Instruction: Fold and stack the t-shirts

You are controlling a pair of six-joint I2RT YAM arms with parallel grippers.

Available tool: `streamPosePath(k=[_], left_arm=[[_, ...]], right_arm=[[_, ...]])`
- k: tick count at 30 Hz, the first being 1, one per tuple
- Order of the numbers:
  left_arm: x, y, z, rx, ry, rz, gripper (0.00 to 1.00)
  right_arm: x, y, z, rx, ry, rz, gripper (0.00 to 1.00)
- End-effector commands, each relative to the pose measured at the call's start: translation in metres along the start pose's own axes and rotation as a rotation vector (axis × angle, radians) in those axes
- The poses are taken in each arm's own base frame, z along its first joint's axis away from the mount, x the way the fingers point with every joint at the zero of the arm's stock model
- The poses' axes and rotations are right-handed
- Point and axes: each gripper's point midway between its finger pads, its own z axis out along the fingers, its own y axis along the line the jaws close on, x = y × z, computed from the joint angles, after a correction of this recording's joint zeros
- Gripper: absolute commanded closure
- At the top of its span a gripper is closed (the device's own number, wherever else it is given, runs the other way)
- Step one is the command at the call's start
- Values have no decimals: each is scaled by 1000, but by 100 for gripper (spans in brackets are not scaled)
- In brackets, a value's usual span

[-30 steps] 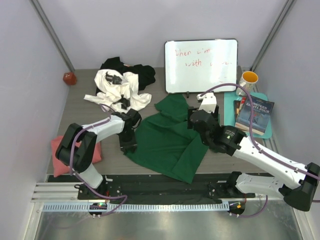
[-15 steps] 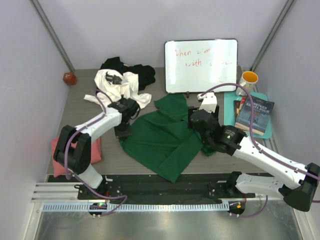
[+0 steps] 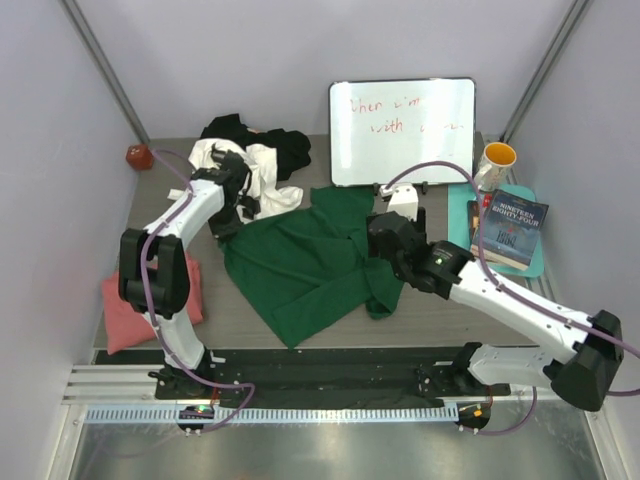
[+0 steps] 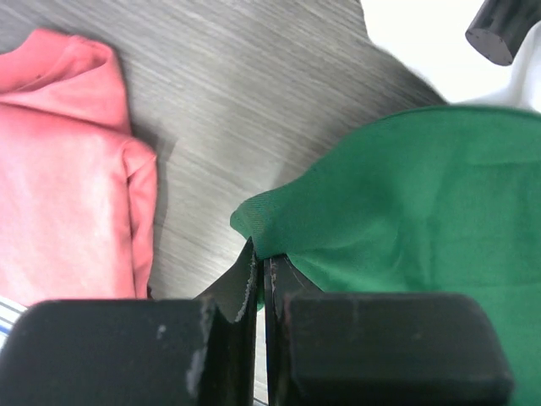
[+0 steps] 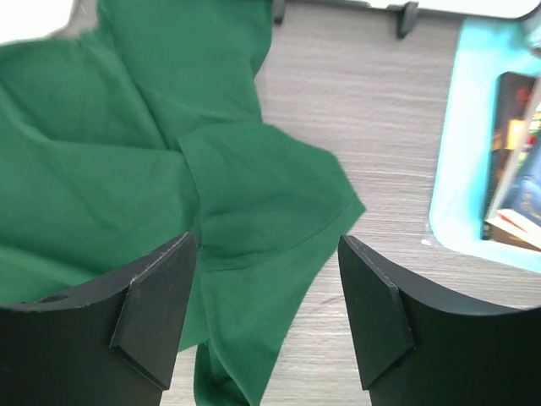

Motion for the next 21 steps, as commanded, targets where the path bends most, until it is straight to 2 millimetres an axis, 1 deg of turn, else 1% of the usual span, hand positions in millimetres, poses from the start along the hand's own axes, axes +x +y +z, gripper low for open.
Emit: streamPosePath(k=[1,2,3,4,5,7,8,11,13,16,19,21], left_arm=[[-9,-1,4,-16,3,9,100],[-9,0,5,-15,11,7,100],[-7,0,6,-10,16,7,100],[-8,0,3,4,7,2,100],[-7,1,2,7,4,0,100],[-4,4,0,9,-2,1,100],[-3,4,0,10,-1,3,100],[2,7,3,6,7,14,100],[5,6,6,10,15,20,100],[7,4,7,18,25,25,100],[6,3,6,23,23,28,100],[6,2,6,29,23,30,100]], right_arm=[[1,22,27,-61,57,-24,26],[-2,31,32,-92,65,-13,25],[-2,31,38,-88,74,-15,25],[6,36,48,-86,100,-37,25],[2,43,52,-102,89,-36,23],[12,48,66,-89,119,-81,23],[12,52,70,-90,121,-87,23],[23,64,83,-115,157,-110,24],[28,71,86,-142,173,-110,24],[40,76,93,-143,207,-119,23],[55,76,97,-131,247,-128,24],[69,74,101,-116,283,-142,25]])
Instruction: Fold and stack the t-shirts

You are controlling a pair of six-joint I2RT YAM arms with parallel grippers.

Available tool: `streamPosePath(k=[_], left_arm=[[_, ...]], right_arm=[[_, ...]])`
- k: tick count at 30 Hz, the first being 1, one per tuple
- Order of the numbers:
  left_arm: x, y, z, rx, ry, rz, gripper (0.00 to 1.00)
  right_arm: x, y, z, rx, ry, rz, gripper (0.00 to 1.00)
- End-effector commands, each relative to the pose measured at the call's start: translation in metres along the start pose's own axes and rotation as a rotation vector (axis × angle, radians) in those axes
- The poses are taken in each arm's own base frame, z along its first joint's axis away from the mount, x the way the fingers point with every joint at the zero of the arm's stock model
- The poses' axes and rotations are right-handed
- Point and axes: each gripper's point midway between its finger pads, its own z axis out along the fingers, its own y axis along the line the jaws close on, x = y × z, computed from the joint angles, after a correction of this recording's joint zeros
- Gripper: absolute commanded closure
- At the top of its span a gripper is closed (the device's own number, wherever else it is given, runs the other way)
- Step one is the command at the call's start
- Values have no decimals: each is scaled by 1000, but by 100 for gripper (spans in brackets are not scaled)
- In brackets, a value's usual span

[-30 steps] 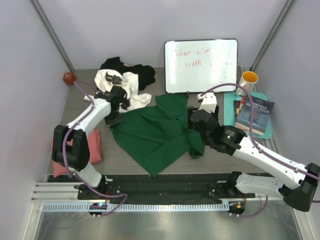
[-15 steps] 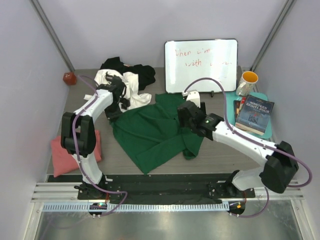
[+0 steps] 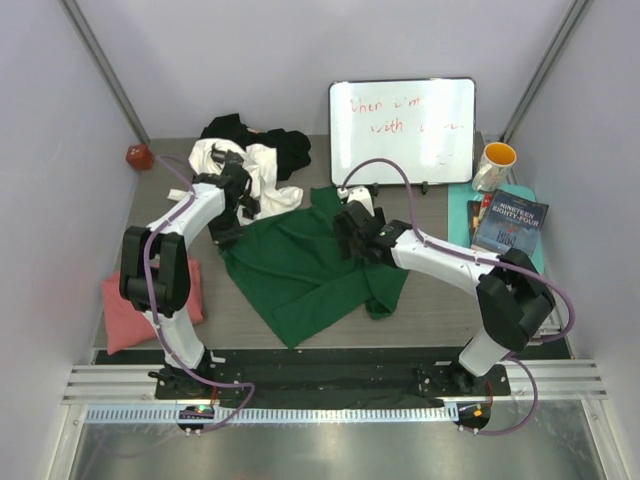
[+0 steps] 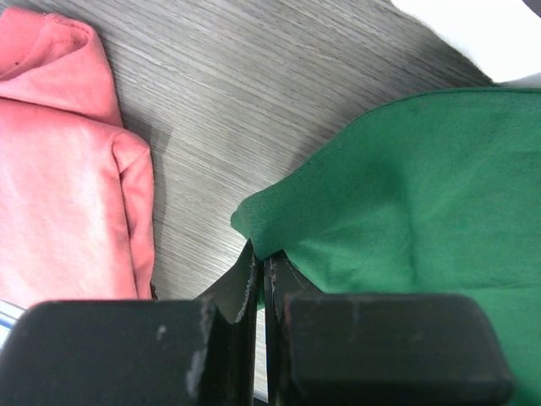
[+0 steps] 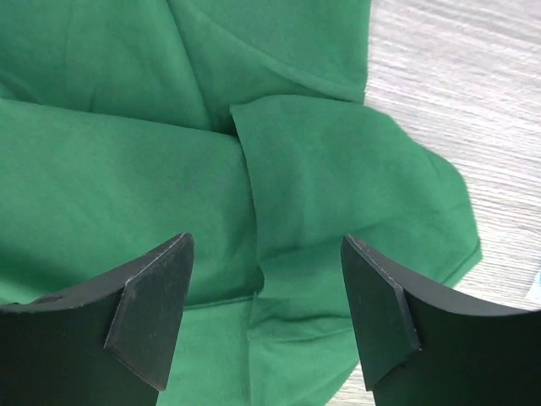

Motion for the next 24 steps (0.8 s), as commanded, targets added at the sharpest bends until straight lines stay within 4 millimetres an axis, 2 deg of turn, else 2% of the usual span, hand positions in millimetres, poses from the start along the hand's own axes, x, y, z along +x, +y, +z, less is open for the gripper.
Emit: streamPosePath(k=[1,6,8,12,13,14,16,21,24], left_arm=[[-9,0,-12,41,-38,-13,100],[-7,-1,-11,52,-36,-10,100],[-7,-2,-11,59,-35,-9,100],[-6,-3,-12,63,-33,-4,100],[-7,-3,-12,63,-33,-5,100],[-6,-4,-11,66,-31,-1,100],[-5,-4,-10,68,-24,1,100],[-4,-8,-10,85,-13,1,100],[-4,-8,-10,86,-12,1,100]], right_arm=[[3,5,9,2,26,9,26],[27,-5,23,71,98,2,32],[35,-7,28,79,114,0,38],[41,-20,34,135,126,10,66],[39,-24,32,153,118,16,77],[38,-28,28,165,106,22,82],[33,-39,21,212,88,23,84],[21,-64,-3,279,33,51,98],[23,-80,-14,330,23,65,99]])
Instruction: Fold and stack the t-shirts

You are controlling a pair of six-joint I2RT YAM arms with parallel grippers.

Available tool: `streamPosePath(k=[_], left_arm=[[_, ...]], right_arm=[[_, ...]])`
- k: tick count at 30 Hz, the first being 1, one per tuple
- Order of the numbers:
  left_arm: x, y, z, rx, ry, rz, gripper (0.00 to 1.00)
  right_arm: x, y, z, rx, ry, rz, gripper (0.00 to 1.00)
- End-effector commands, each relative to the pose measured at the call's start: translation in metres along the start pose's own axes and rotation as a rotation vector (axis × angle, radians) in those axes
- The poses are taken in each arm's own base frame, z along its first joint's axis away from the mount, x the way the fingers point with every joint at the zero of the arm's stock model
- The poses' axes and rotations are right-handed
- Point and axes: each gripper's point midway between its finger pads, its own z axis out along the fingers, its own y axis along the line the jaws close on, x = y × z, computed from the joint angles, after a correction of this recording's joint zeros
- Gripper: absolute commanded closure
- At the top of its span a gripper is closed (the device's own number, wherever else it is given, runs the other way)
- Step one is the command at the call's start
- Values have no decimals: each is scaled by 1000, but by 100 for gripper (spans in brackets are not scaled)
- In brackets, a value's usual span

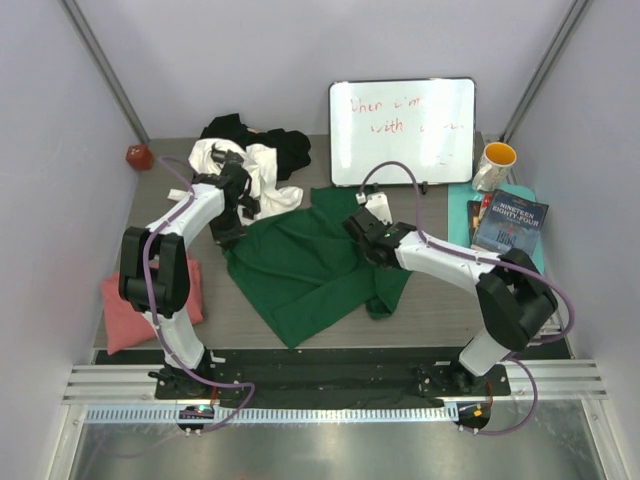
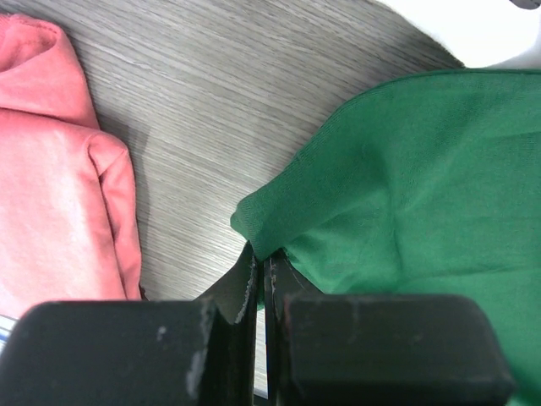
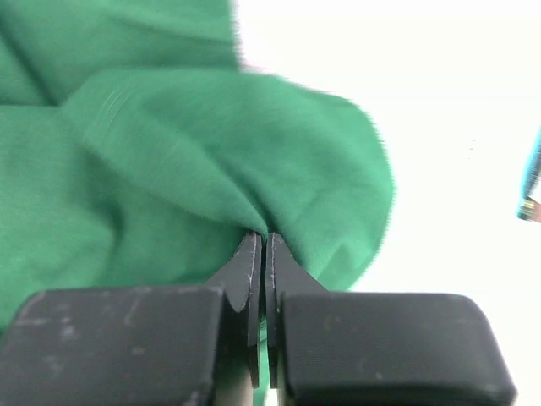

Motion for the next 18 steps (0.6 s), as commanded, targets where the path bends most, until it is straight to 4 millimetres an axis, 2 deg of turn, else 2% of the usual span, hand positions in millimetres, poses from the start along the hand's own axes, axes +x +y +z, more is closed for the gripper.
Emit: streamPosePath(k=[1,6,13,18], left_arm=[[-6,-1,-10,35,-29,-13,100],[-7,1,-10,26,-35,-12,100],[-9,3,-11,13,-40,-8,100],[-13,13,-11,-38,-60,-6,100]], right_arm=[[-19,-44,-27,117,-92,85,99],[-14,-87,-51,241,-130,145,99],[2,-132,-93,312,-151,315,99],[-4,-169,-134,316,-268,460,99]])
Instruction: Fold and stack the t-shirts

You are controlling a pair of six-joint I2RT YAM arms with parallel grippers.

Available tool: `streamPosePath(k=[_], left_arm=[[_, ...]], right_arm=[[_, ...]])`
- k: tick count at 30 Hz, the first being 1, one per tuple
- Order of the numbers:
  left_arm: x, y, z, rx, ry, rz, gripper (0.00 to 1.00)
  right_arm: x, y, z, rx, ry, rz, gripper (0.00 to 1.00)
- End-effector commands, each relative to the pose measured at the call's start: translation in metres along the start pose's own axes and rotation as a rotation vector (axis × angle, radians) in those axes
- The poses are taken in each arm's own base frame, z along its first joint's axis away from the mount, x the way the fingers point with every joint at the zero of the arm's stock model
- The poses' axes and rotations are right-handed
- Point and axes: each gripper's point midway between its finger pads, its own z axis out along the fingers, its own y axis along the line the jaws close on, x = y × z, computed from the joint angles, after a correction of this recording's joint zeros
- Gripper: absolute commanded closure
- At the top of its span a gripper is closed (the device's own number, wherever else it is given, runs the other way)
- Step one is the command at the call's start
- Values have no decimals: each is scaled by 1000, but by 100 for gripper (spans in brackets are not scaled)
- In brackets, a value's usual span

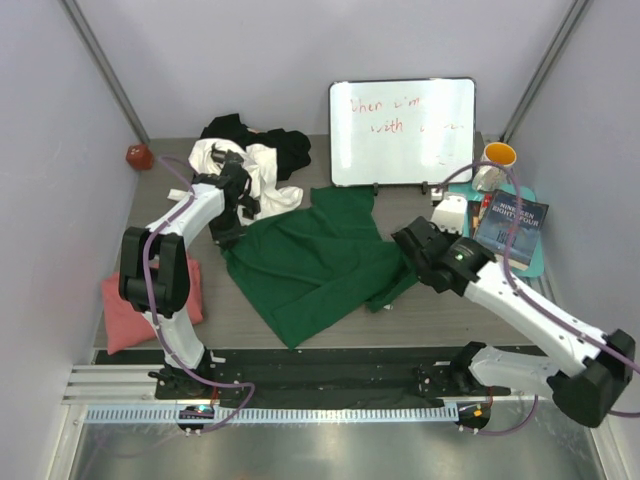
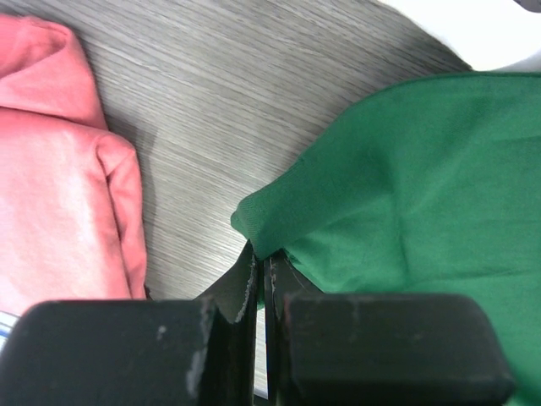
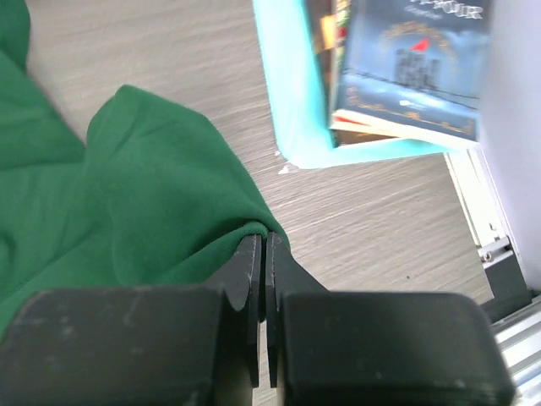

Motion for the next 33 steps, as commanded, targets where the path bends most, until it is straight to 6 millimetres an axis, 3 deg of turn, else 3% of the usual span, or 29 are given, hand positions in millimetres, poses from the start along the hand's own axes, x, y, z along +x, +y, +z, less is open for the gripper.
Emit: streamPosePath(k=[1,6,13,26,33], left_arm=[[-12,12,-11,-37,-55,-8,100],[-14,18,-15,-47,-75,-32,100],[-19,49,-15,-65,-76,-86,100],[-29,74,-13,-76,-80,-168,100],[-31,78,-12,-76,-78,-194,100]], right_arm=[[-24,-51,-26,78,-102,159,99],[-37,-71,-41,84,-132,205,99],[-85,-95,-76,40,-218,311,99],[-123,-99,-96,-11,-278,312,99],[-146,-92,-106,-58,-309,312,99]])
